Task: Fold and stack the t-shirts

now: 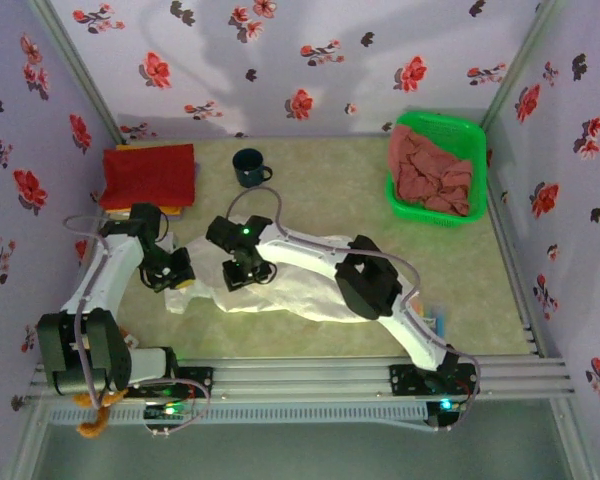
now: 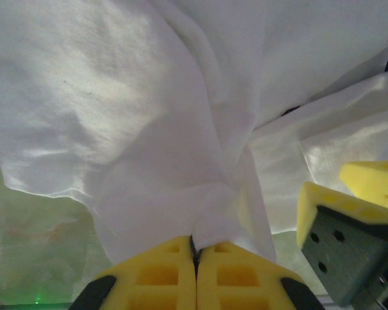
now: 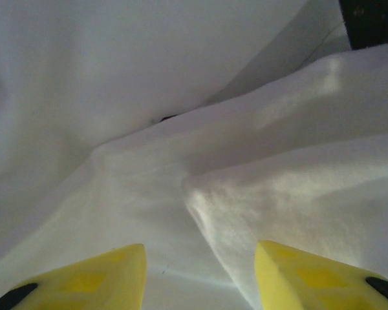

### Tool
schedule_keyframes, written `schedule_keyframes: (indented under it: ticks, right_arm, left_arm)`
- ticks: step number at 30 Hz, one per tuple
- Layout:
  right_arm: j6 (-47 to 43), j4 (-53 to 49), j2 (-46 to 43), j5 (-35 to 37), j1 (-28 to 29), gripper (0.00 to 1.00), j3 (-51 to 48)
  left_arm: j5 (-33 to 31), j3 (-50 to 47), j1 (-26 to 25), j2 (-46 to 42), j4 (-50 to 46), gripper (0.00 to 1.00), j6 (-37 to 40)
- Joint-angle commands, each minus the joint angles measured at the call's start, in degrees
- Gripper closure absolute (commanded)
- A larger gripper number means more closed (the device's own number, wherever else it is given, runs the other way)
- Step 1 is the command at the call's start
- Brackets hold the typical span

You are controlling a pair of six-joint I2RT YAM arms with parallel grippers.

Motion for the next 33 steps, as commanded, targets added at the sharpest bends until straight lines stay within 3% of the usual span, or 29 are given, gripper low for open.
schedule_keyframes:
  ticks: [1, 7, 11, 18, 22, 25, 30, 33]
  right_arm:
    - [0.09, 0.78, 1.75, 2.92, -0.08, 0.53, 1.06]
    - [0.1, 1.82, 2.74, 6.68, -0.08, 0.61, 1.44]
    - [0.21, 3.91, 0.15, 10.27, 0.1, 0.74, -1.35]
    - [1.45, 5.33, -11.89, 19.68, -0.34, 1.0, -10.57]
    - [1.56, 5.01, -20.88, 23.57, -1.9, 1.0, -16.28]
    - [1.44, 3.62, -28.6, 25.56, -4.65, 1.0, -21.18]
    - [1.17, -0.21, -45.18, 32.32, -12.59, 1.0, -30.71]
    - [2.43, -5.59, -54.99, 35.05, -19.39, 1.0, -35.68]
  left_arm:
    - [1.6, -0.98, 0.43, -1.42, -0.59, 1.0, 0.95]
    - [2.27, -2.78, 0.45, -3.17, -0.24, 1.0, 0.67]
    - [2.99, -3.24, 0.4, -3.87, -0.41, 1.0, 0.66]
    - [4.05, -2.9, 0.28, -5.04, -0.5, 1.0, 0.05]
    - [4.55, -1.55, -0.48, -5.1, -0.53, 1.0, -0.47]
    - [5.62, 1.49, -4.66, -5.25, -0.89, 1.0, -1.24]
    - [3.89, 12.65, -18.86, -4.38, -1.54, 1.0, -3.61]
    - [3.28, 14.59, -24.02, -2.1, -0.59, 1.0, -5.48]
